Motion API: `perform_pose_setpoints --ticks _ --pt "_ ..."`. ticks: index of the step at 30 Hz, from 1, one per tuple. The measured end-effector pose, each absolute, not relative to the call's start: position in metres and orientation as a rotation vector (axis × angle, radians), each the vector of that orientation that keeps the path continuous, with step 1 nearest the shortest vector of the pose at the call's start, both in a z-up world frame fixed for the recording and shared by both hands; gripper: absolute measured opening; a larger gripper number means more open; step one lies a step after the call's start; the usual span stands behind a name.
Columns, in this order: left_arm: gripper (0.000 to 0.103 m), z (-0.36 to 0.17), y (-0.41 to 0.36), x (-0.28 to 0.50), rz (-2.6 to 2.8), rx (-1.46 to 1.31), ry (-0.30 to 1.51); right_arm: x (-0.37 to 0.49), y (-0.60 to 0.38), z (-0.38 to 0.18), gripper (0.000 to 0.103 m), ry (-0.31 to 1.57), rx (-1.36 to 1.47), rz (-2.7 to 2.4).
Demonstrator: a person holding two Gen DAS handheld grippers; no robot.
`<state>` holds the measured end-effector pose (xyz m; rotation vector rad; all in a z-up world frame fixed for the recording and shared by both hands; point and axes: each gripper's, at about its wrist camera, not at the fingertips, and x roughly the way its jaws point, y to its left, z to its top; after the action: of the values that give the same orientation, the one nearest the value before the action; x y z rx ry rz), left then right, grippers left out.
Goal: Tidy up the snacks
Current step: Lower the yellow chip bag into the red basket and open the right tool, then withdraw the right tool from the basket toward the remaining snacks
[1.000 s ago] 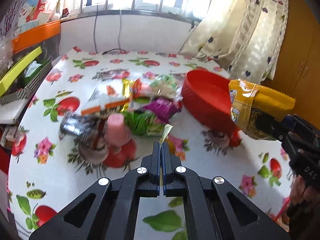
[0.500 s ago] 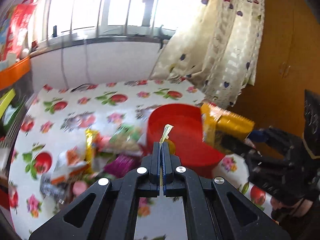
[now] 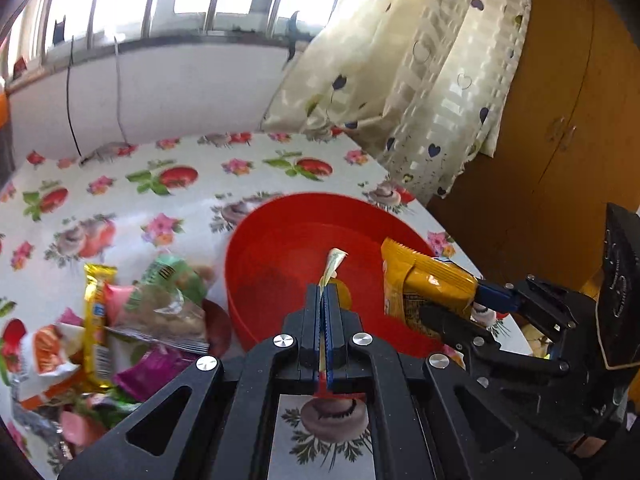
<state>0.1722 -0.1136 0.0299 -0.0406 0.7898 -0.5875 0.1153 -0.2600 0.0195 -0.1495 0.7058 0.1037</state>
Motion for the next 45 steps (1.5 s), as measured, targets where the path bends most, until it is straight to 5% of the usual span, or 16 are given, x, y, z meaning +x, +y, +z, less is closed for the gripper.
perform_pose_setpoints --ticks 26,45 --pt "0.008 0.035 -0.097 0.152 -0.593 -0.033 0.779 0.090 -0.263 0.045 0.055 0.647 -0.041 0.133" --pt "0.008 0.036 -0.038 0.059 -0.424 -0.054 0.797 0.016 -0.234 0.051 0.056 0.692 0.032 0.246"
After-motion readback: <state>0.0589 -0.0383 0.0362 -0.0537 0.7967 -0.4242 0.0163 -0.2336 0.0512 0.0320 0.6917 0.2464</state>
